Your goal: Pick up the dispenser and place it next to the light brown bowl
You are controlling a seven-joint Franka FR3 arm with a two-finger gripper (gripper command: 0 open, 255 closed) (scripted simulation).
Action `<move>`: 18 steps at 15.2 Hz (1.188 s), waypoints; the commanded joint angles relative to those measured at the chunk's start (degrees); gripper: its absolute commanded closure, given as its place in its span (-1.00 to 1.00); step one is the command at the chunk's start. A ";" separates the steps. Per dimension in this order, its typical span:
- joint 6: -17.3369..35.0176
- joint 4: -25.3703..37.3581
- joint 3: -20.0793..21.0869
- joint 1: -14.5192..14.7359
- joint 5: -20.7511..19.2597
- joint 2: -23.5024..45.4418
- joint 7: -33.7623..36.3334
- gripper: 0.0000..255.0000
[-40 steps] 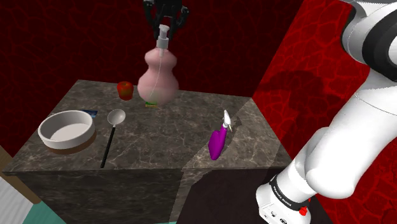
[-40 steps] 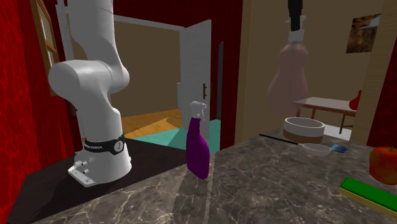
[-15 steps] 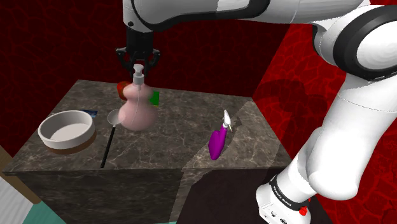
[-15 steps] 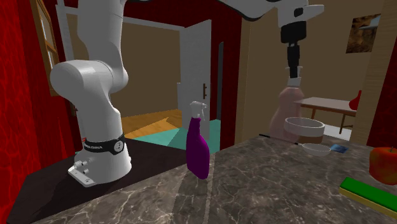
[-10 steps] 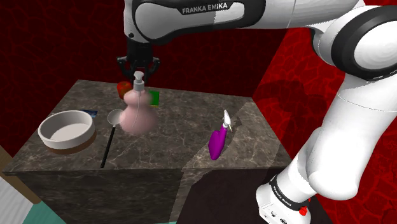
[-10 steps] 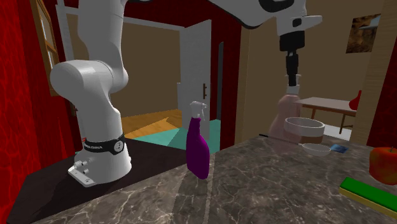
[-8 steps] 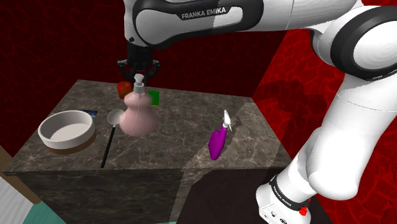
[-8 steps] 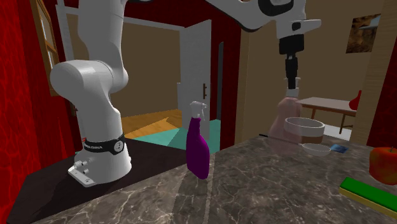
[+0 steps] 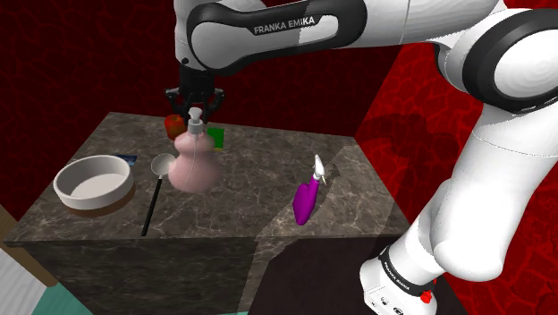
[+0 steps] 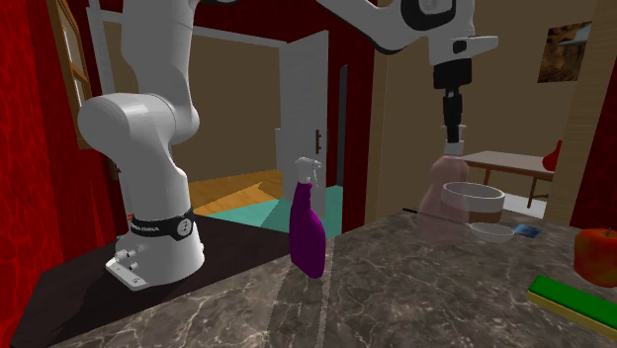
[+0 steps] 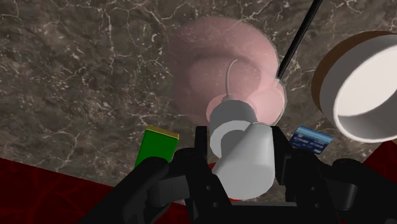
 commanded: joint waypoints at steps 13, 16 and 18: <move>-6.27 4.13 0.41 0.12 0.98 -2.35 -0.66 -1.00; -6.27 4.14 0.41 0.12 0.98 -2.34 -0.65 -1.00; -6.27 4.14 0.41 0.12 0.98 -2.34 -0.65 -1.00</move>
